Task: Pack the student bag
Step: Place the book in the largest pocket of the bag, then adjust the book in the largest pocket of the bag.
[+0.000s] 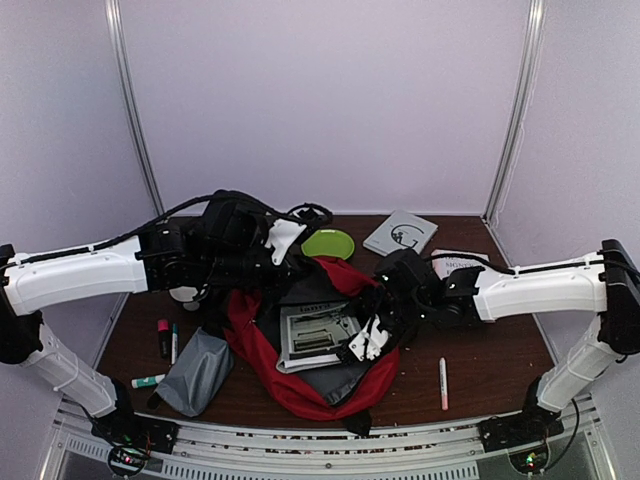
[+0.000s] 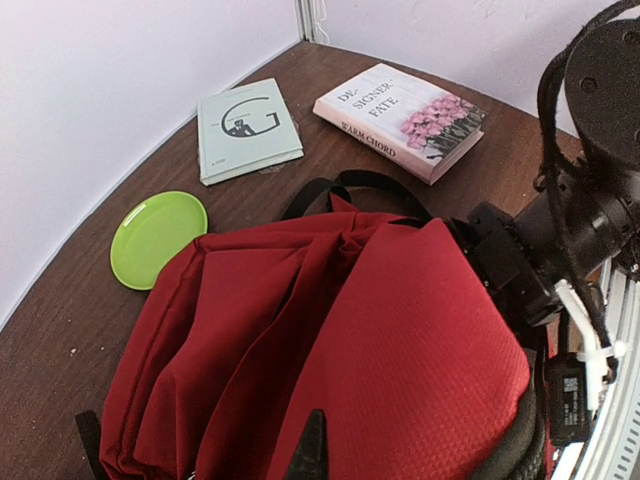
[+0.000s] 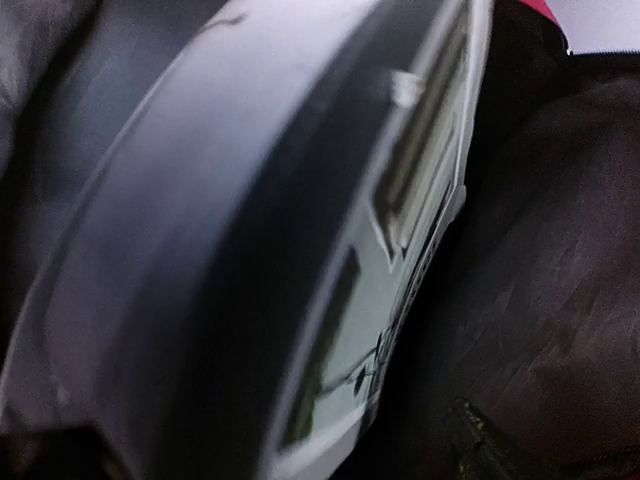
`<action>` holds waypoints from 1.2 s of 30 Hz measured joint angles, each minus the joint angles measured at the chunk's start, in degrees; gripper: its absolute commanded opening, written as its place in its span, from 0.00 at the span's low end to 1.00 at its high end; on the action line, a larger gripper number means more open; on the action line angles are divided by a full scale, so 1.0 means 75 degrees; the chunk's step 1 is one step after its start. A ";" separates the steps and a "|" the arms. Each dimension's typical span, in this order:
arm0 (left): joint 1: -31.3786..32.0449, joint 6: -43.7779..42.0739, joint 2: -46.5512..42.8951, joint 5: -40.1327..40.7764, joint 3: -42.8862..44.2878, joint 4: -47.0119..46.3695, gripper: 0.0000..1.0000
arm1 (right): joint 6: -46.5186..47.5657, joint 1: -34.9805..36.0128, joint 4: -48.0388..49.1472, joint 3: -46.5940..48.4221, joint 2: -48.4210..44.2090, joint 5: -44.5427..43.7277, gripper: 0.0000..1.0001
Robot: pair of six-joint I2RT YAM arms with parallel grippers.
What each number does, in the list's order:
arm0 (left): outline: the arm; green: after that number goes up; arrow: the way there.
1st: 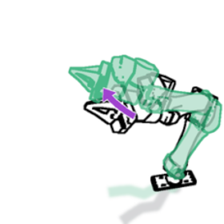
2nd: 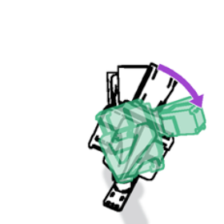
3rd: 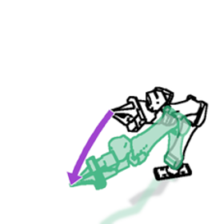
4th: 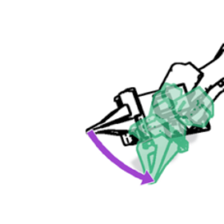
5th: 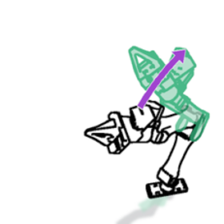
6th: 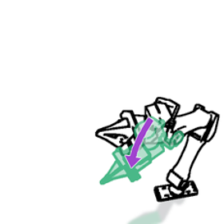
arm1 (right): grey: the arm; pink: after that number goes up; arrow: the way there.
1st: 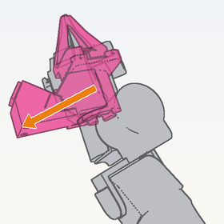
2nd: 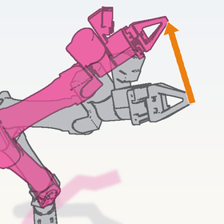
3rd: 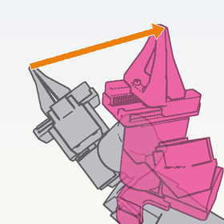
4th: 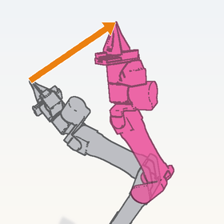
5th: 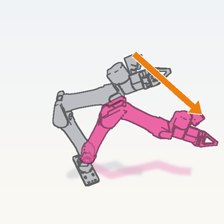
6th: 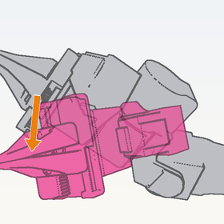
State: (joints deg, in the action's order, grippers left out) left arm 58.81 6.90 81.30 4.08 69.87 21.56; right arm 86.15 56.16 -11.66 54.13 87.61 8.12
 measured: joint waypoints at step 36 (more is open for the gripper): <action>0.0000 0.0583 -0.0697 0.0560 -0.0775 -0.0493 0.00 | -0.4718 0.1460 -0.3185 0.2011 0.1938 0.0653 0.00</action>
State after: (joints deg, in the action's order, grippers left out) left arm 58.81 11.27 76.07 8.27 64.05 17.87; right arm 50.76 67.11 -35.55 69.21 102.15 13.02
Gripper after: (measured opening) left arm 0.017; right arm 0.009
